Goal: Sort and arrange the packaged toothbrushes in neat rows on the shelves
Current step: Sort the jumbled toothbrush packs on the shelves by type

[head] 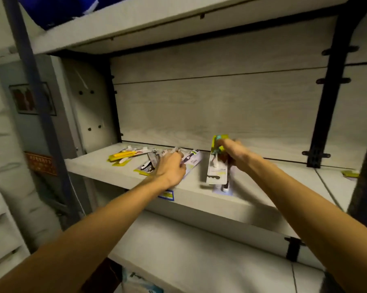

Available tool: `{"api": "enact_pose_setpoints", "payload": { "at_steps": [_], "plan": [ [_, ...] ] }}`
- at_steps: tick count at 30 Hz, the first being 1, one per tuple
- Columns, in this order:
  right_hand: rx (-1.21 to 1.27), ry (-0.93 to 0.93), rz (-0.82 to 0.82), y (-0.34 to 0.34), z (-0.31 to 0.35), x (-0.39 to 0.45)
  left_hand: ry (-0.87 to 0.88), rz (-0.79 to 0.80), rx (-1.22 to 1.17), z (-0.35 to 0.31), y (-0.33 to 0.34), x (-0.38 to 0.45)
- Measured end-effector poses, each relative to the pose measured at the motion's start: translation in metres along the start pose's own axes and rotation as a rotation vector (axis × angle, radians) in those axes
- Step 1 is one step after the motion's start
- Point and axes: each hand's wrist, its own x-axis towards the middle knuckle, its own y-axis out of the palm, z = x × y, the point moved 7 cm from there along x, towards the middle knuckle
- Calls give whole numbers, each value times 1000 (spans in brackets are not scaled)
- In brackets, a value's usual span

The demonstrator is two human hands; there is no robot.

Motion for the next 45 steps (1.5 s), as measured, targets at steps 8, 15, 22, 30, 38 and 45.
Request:
{"api": "enact_pose_setpoints", "payload": {
  "at_steps": [8, 15, 22, 30, 38, 45],
  "plan": [
    [-124, -58, -60, 2, -1, 31, 239, -61, 182, -5, 12, 32],
    [56, -36, 56, 55, 13, 53, 164, -132, 144, 75, -9, 71],
    [173, -44, 164, 142, 29, 69, 10, 6, 169, 194, -7, 99],
    [31, -60, 205, 257, 55, 90, -27, 212, 99, 296, -4, 131],
    [-187, -92, 65, 335, 50, 137, 79, 175, -82, 345, 13, 142],
    [-463, -175, 1, 375, 53, 160, 112, 208, -193, 366, 18, 154]
  ]
}}
